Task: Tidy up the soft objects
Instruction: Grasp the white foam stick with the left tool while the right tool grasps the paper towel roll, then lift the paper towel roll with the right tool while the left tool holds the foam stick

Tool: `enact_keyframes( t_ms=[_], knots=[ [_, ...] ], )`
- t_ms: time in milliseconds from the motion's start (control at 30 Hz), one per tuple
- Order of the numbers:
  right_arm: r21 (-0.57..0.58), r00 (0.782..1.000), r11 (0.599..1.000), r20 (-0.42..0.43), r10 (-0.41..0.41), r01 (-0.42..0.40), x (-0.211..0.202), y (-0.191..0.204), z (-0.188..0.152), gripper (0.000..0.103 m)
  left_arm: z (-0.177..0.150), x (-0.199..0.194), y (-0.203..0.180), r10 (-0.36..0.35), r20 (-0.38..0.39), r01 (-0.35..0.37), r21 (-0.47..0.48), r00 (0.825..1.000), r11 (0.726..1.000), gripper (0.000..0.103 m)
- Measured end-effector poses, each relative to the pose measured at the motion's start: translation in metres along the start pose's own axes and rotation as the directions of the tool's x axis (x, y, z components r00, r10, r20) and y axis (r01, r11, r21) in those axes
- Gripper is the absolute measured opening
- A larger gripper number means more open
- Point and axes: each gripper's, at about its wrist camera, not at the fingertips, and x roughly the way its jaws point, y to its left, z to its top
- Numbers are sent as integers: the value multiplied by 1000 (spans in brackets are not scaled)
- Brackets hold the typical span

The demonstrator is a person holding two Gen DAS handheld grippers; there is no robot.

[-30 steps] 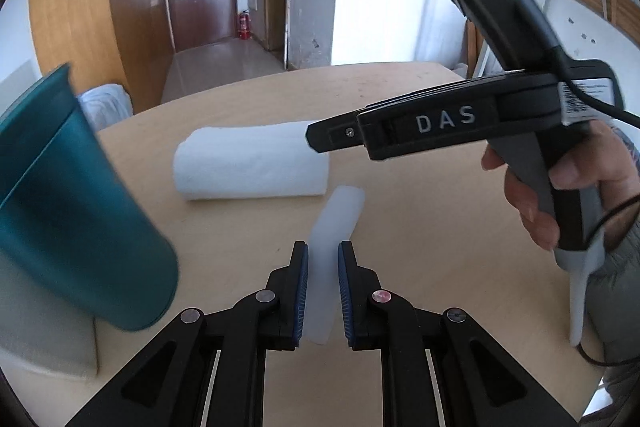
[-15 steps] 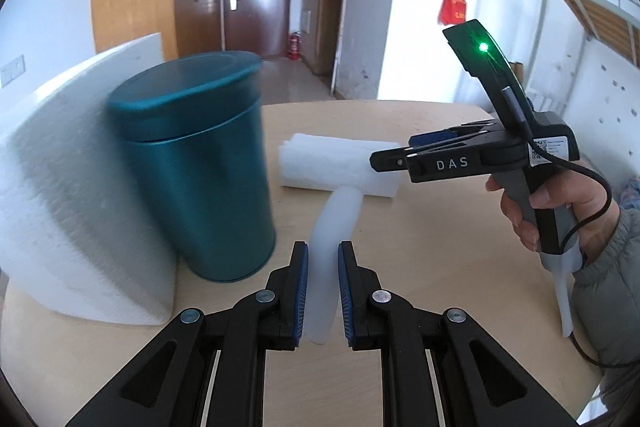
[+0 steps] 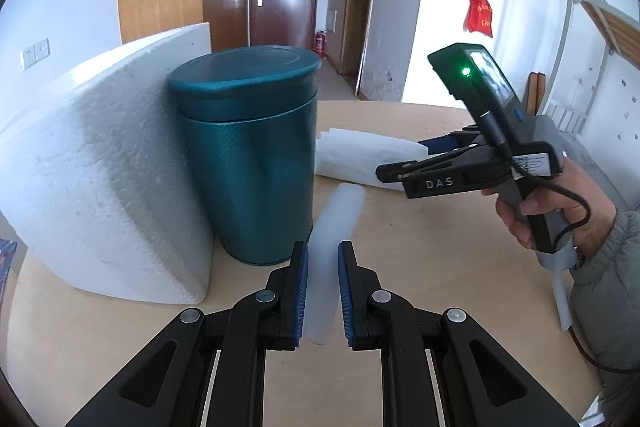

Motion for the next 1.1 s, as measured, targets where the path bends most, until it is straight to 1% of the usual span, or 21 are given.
enact_keyframes(
  t_ms=[67, 133, 167, 200, 233, 267, 300, 367, 467, 500, 600, 800, 933, 1100],
  knots=[
    [-19, 1000, 1000, -1, -21, 21, 2, 4, 1, 74, 1, -1, 1, 4, 1, -4, -6, 1000, 1000, 16],
    [-33, 1000, 999, 7, -18, 18, 4, 9, 2, 74, 0, -3, 3, 9, 3, -9, -14, 1000, 1000, 16],
    [-35, 1000, 999, 7, -23, 23, 4, 10, 3, 68, 0, -3, 3, 9, 3, -9, -17, 1000, 1000, 16],
    [-37, 999, 999, 11, -36, 36, 5, 12, 3, 61, 0, -4, 3, 12, 5, -12, -22, 1000, 1000, 16],
    [-39, 999, 998, 12, -39, 40, 5, 13, 3, 58, 1, -4, 3, 13, 6, -13, -25, 1000, 1000, 16],
    [-41, 1000, 999, 12, -28, 28, 4, 13, 3, 53, 0, -4, 4, 12, 5, -12, -27, 1000, 1000, 16],
    [-35, 1000, 999, 14, -13, 13, 3, 14, 1, 51, 0, -4, 4, 13, 6, -13, -29, 1000, 1000, 16],
    [-15, 1000, 1000, 7, -9, 9, 1, 12, 0, 47, 1, -4, 3, 16, 7, -15, -30, 1000, 999, 16],
    [-10, 1000, 1000, 0, 2, -2, -3, 13, -2, 44, 0, -4, 3, 16, 11, -16, -37, 1000, 999, 16],
    [1, 1000, 1000, -3, 10, -10, -5, 13, -4, 41, -1, -5, 4, 16, 13, -15, -38, 1000, 999, 16],
    [30, 999, 999, 6, 40, -41, -13, 11, -7, 38, -2, -7, 4, 21, 24, -20, -37, 1000, 999, 16],
    [63, 998, 997, 31, 52, -54, -35, 19, -18, 35, -7, -16, 4, 12, 42, -10, -47, 999, 999, 16],
    [78, 999, 996, 33, 41, -44, -44, 24, -30, 35, -12, -27, 6, 9, 55, -6, -48, 998, 999, 16],
    [129, 998, 991, 53, 37, -44, -64, 25, -49, 35, -18, -39, 8, 4, 69, -1, -51, 998, 999, 16]
  ],
)
